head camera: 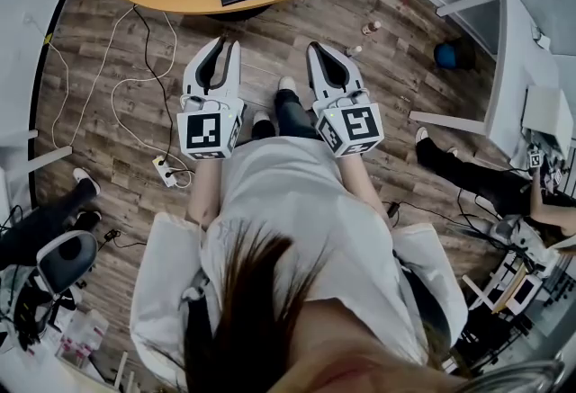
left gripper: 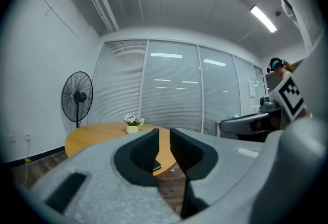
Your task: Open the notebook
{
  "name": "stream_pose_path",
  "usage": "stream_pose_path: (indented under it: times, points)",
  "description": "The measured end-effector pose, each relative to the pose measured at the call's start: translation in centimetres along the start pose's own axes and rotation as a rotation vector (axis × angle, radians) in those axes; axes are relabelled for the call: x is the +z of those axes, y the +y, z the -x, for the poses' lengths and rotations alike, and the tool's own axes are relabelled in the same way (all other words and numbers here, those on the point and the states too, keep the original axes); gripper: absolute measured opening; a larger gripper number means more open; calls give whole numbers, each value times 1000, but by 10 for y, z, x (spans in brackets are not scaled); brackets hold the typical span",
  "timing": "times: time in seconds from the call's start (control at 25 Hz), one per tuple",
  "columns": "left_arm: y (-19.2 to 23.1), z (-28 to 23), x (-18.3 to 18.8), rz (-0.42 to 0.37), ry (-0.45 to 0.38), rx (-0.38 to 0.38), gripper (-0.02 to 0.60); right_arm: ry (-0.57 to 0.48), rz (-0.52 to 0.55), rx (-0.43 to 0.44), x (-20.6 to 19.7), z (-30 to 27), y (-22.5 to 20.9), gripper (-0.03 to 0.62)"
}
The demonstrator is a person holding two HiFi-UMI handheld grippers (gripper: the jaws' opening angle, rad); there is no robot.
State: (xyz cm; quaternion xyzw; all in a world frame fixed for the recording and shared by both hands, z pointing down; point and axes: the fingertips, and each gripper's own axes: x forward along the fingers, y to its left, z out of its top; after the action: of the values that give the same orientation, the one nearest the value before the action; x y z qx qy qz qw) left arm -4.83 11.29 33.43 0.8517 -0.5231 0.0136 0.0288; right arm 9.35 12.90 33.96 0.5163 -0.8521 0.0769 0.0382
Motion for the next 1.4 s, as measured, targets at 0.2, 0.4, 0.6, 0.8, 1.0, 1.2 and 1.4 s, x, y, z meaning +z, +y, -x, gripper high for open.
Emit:
stream_pose_path:
  times: [0.2, 0.4, 0.6, 0.8, 1.0, 1.2, 1.4]
  points:
    - [10, -22, 2, -2, 4, 31, 80, 2, -14, 13, 2, -22, -22, 1]
    - [18, -53, 11, -3, -7, 71, 80, 6, -25, 41, 8, -49, -50, 0]
    - [21, -91, 19, -9, -22, 102, 80, 8, -16, 79, 18, -78, -80, 0]
    - [25, -129, 26, -9, -36, 139, 80, 10, -11, 119, 26, -107, -110, 1]
    - [27, -157, 27, -4, -52, 184, 80, 9, -4, 155, 32, -127, -137, 0]
    - [25, -179, 26, -3, -63, 204, 80, 16, 1, 165, 31, -138, -160, 0]
    - [24, -187, 25, -5, -52, 215, 80, 26, -11, 151, 30, -140, -177, 0]
